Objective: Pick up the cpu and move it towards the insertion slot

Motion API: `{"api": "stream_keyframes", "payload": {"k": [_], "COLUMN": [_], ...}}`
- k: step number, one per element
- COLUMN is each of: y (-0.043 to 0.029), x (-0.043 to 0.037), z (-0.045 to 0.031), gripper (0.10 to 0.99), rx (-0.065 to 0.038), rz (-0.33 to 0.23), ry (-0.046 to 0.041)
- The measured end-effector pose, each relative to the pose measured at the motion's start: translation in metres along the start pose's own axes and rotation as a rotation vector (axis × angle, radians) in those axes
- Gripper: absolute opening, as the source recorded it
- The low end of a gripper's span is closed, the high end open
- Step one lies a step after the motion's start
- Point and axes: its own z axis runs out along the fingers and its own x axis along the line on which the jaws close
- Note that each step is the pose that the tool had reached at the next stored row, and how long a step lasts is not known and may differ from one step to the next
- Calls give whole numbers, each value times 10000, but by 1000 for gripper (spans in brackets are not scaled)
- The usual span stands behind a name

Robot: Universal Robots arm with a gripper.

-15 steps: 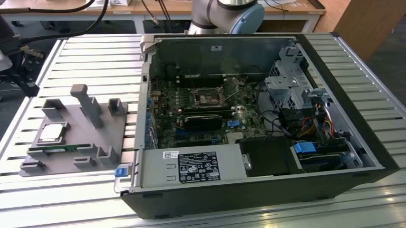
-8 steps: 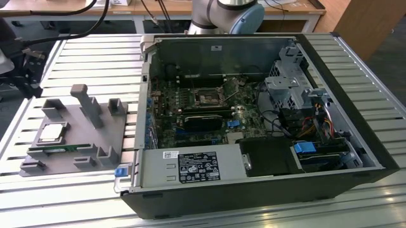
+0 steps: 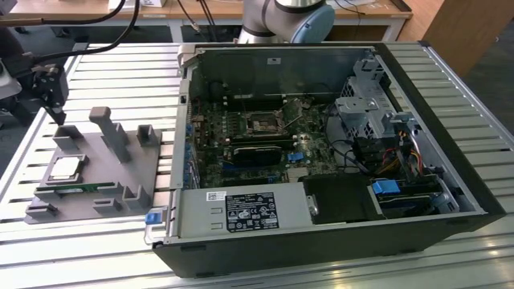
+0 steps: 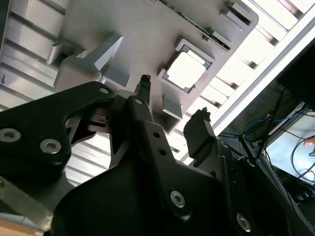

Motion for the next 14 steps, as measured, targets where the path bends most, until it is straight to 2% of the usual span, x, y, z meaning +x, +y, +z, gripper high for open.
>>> {"api": "stream_keyframes", "payload": {"k": [1, 3, 4, 5, 14], "y": [0, -1, -1, -2, -4], "x": [0, 0, 0, 0, 0], "z": [9, 27, 36, 45, 110], "gripper": [525, 643, 643, 706, 706], "rx": [0, 0, 0, 0, 0], "rz": [0, 0, 0, 0, 0], "ry": [-1, 0, 0, 0, 0]}}
